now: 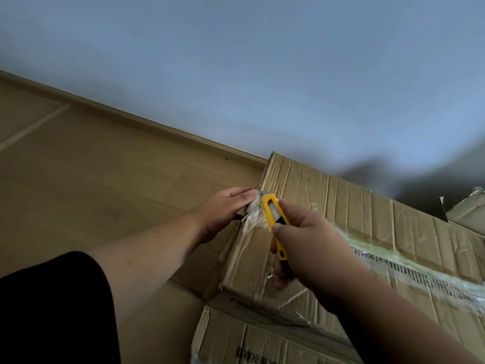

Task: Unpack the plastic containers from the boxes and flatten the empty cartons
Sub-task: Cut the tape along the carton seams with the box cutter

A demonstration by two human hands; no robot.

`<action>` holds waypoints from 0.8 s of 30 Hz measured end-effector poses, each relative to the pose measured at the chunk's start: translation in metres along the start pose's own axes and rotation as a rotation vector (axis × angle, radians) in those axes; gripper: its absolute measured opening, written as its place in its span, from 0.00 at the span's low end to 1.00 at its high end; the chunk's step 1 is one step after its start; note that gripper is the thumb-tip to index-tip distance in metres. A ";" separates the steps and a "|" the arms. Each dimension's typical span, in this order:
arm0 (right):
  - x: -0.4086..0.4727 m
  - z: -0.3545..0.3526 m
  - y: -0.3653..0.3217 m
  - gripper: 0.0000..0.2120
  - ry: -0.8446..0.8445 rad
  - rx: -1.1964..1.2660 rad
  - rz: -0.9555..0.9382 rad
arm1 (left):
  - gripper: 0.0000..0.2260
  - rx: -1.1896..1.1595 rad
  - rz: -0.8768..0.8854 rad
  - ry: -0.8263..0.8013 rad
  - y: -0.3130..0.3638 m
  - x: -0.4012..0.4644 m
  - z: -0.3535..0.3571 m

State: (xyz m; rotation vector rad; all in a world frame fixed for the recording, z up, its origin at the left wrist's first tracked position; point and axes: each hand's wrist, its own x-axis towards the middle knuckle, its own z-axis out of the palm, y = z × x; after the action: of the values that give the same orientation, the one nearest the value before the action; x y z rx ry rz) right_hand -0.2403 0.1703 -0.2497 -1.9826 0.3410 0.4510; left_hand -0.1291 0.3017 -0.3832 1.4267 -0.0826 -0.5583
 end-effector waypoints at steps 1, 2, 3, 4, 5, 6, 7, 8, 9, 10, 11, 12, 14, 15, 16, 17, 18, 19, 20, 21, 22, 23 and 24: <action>-0.001 0.001 -0.002 0.24 -0.006 0.008 0.006 | 0.14 0.009 -0.004 -0.008 0.002 -0.001 0.000; -0.002 0.002 -0.002 0.22 -0.008 0.009 0.009 | 0.13 0.016 -0.008 -0.014 0.004 -0.002 0.000; -0.002 0.003 -0.002 0.21 -0.006 0.008 0.012 | 0.12 0.023 -0.011 -0.016 0.007 -0.003 0.000; -0.003 0.004 -0.002 0.22 -0.005 0.004 0.015 | 0.11 0.029 -0.013 -0.013 0.008 -0.004 0.000; -0.004 0.005 -0.001 0.24 -0.002 -0.006 0.013 | 0.11 0.036 -0.015 -0.007 0.009 -0.005 0.000; -0.006 0.006 -0.001 0.25 -0.002 -0.014 0.008 | 0.10 0.043 -0.019 0.002 0.009 -0.005 0.000; -0.009 0.008 -0.001 0.25 -0.007 -0.028 0.005 | 0.08 0.044 -0.025 0.007 0.009 -0.004 0.001; -0.012 0.009 -0.002 0.24 -0.016 -0.051 0.011 | 0.07 0.038 -0.031 0.010 0.008 -0.005 0.000; -0.015 0.011 -0.003 0.23 -0.024 -0.077 0.016 | 0.07 0.029 -0.035 0.011 0.008 -0.005 0.000; -0.018 0.013 -0.004 0.21 -0.027 -0.099 0.024 | 0.07 0.021 -0.037 0.010 0.007 -0.005 0.000; -0.021 0.014 -0.005 0.19 -0.032 -0.108 0.033 | 0.08 0.022 -0.039 0.011 0.006 -0.005 -0.001; -0.024 0.016 -0.006 0.17 -0.039 -0.110 0.038 | 0.09 0.025 -0.037 0.010 0.007 -0.006 -0.001; -0.027 0.020 -0.005 0.13 -0.054 -0.149 0.017 | 0.10 0.019 -0.035 0.009 0.008 -0.007 0.001; -0.026 0.022 -0.003 0.12 -0.060 -0.190 0.006 | 0.11 0.012 -0.035 0.006 0.010 -0.008 0.002; -0.028 0.022 -0.004 0.12 -0.068 -0.217 0.003 | 0.11 0.013 -0.030 0.003 0.010 -0.009 0.003; -0.028 0.022 -0.007 0.13 -0.075 -0.230 0.002 | 0.11 0.019 -0.028 0.007 0.010 -0.009 0.003; -0.029 0.022 -0.009 0.14 -0.077 -0.237 -0.005 | 0.10 0.024 -0.025 0.015 0.008 -0.008 0.002; -0.030 0.019 -0.009 0.14 -0.091 -0.252 -0.016 | 0.08 0.030 -0.023 0.025 0.009 -0.009 0.002; -0.031 0.018 -0.009 0.14 -0.114 -0.261 -0.012 | 0.07 0.039 -0.022 0.035 0.009 -0.009 0.002; -0.034 0.022 -0.009 0.14 -0.151 -0.283 0.021 | 0.07 0.054 -0.021 0.043 0.009 -0.010 0.004; -0.035 0.031 -0.003 0.13 -0.214 -0.352 0.057 | 0.08 0.096 -0.015 0.049 0.009 -0.009 0.005; -0.040 0.041 0.008 0.14 -0.312 -0.426 0.067 | 0.11 0.163 -0.003 0.067 0.012 -0.008 0.005; -0.048 0.051 0.022 0.18 -0.382 -0.475 0.069 | 0.14 0.244 0.009 0.070 0.015 -0.008 0.003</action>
State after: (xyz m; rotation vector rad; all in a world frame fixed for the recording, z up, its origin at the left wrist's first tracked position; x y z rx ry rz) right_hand -0.3005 0.2090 -0.2657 -2.2804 0.0598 1.0113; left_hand -0.1325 0.3026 -0.3659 1.6810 -0.1044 -0.5030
